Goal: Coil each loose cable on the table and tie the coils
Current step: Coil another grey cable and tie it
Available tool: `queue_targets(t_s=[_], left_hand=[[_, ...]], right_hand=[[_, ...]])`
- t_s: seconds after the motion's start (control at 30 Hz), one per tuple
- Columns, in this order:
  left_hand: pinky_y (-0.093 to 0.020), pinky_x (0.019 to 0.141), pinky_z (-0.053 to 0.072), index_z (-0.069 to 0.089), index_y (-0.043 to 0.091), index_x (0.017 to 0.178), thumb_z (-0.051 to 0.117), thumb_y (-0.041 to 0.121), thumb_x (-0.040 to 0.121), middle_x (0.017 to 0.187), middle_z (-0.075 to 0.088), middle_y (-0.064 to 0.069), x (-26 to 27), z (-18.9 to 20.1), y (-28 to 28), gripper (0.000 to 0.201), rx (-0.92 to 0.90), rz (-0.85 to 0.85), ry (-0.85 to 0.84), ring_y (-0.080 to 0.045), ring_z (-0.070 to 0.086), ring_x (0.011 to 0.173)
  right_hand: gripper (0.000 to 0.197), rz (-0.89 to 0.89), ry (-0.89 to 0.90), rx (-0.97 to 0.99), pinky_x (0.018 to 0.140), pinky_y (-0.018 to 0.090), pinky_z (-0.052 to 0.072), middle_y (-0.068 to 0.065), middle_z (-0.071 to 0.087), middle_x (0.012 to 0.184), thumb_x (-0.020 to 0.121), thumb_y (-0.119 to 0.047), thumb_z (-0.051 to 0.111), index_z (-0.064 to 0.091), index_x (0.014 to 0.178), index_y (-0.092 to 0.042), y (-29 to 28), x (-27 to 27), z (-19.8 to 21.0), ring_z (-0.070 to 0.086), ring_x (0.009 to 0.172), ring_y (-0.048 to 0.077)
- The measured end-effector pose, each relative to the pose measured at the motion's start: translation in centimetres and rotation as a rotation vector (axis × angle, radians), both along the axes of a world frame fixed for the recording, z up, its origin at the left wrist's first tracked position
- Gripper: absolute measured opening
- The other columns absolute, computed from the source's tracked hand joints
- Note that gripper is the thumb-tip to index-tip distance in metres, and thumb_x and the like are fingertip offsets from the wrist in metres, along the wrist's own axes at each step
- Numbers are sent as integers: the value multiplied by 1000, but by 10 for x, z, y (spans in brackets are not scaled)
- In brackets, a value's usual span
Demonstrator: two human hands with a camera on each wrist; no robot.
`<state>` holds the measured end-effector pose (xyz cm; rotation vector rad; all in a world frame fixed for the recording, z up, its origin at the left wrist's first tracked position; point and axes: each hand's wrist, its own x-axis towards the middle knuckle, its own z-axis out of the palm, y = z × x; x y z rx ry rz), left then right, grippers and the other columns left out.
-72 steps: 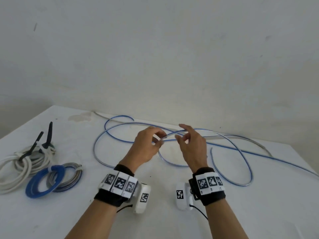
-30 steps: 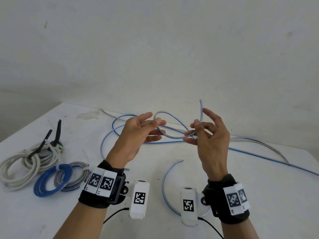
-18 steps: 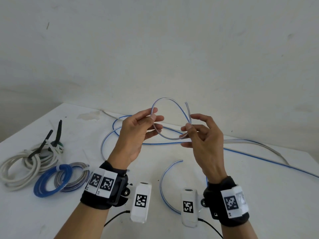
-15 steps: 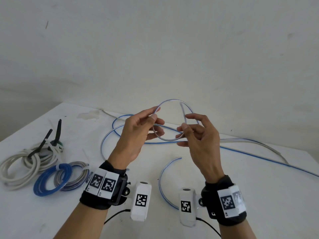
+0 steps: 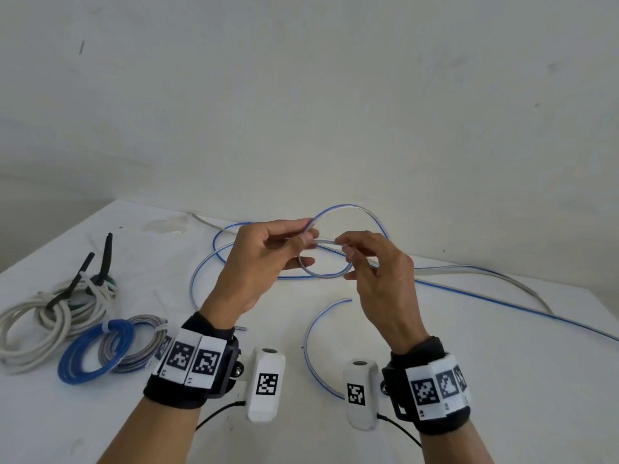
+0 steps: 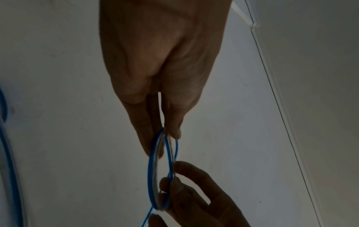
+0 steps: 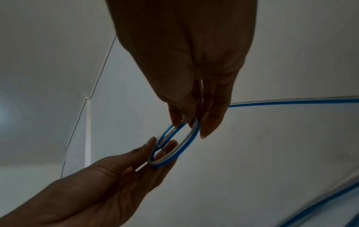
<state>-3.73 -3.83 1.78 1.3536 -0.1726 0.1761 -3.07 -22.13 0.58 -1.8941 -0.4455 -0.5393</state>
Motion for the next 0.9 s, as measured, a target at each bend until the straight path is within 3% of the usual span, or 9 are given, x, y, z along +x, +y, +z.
queue_targets(t_s=[0.17,0.27,0.37,0.43,0.5,0.6,0.73,0.9], left_hand=[[-30,75,61,71,2,118,67,2,92,102,77,-16,-3,-1,0,27,100,-109,37,-30,76,90],[-35,82,62,75,12,113,73,10,87,98,78,-12,-2,-2,3,26,207,-135,53,-27,75,95],[-35,85,61,77,22,107,78,25,77,96,79,-8,-4,1,6,30,269,-159,46,-24,76,95],[-34,83,61,77,22,108,79,20,80,95,79,-7,-4,3,6,28,312,-166,42,-23,76,90],[-34,88,60,77,21,111,78,14,86,96,79,-5,-4,3,7,26,373,-164,27,-21,76,90],[-32,97,56,76,23,113,77,10,86,100,79,0,-7,7,10,29,399,-175,13,-17,76,96],[-33,87,61,76,18,113,75,7,87,94,79,-5,-9,10,10,28,359,-157,11,-23,77,88],[-34,80,62,77,15,108,74,8,89,90,78,-9,-6,3,5,20,387,-160,65,-20,76,81]], right_hand=[[28,-24,-197,-202,72,17,47,-7,70,97,96,4,59,75,102,-18,3,-3,0,64,89,8],[26,8,-95,-83,76,28,55,-14,74,96,97,-5,64,68,114,-24,5,-7,5,69,96,9],[48,17,-40,-30,80,30,56,-18,74,92,97,-10,67,55,134,-36,5,-11,11,69,98,9],[55,12,-38,-58,80,33,56,-20,73,92,97,-11,67,51,140,-42,6,-12,11,67,99,9],[52,1,-15,-60,80,36,56,-18,73,92,97,-12,67,54,138,-40,6,-11,9,67,99,8],[43,-51,-20,-36,76,33,55,-17,73,92,96,-14,68,62,133,-34,7,-9,7,67,98,4],[29,-87,-41,-69,76,33,56,-16,72,93,96,-23,70,70,123,-34,6,-7,5,67,93,7],[20,-108,-132,-94,73,37,56,-11,69,94,95,-18,71,76,112,-27,8,-5,-2,63,98,10]])
